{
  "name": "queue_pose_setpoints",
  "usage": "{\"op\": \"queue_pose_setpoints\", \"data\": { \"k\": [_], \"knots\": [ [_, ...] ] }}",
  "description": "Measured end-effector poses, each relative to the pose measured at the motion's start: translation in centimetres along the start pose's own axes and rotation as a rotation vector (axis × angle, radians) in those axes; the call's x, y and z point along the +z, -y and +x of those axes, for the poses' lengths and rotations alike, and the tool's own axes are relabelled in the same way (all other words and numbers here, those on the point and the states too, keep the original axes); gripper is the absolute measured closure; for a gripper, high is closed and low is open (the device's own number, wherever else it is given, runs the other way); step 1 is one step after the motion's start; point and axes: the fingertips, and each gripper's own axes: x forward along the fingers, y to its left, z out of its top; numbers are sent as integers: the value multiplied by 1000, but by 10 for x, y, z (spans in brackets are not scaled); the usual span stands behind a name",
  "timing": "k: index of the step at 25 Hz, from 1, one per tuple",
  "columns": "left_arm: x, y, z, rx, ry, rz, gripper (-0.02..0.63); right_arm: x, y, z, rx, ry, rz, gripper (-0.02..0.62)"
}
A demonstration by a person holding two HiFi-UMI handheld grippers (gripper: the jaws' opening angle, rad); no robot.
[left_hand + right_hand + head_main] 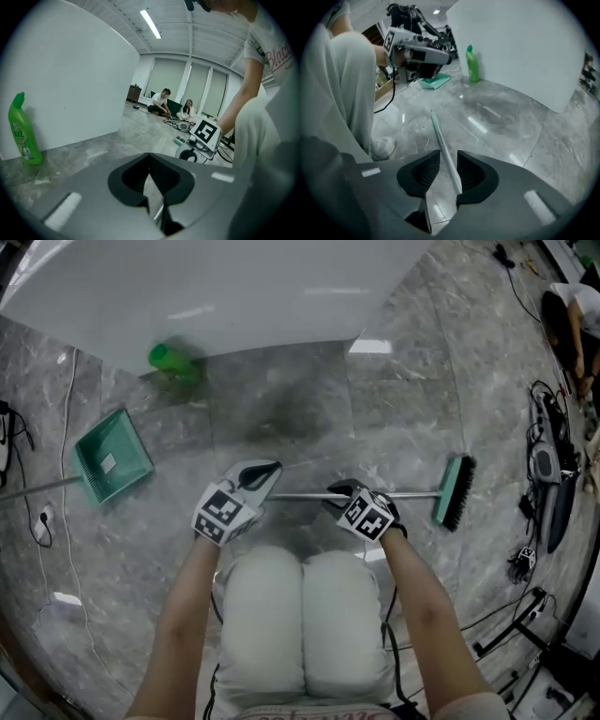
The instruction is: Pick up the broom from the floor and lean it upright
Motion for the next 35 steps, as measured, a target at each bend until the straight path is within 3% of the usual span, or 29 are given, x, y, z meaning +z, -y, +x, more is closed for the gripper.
{"op": "queue_pose_setpoints", "data": {
  "k": [6,10,14,23,30,35],
  "knots": [
    [-29,-9,21,-45,-28,15,606,-29,-5,43,35,-191,-235,463],
    [-34,-13,30,-67,-61,38,606,-46,4,59,0,-282,-287,475],
    [-31,-20,42,-72,-71,46,606,-46,8,60,0,-291,-313,505],
    [28,-28,48,-57,40,91,606,5,47,30,-70,-145,-282,509],
    [107,-17,20,-32,206,212,606,67,84,-22,-191,67,-229,509],
    [135,-18,7,0,266,250,606,113,113,-66,-285,225,-187,509]
  ]
}}
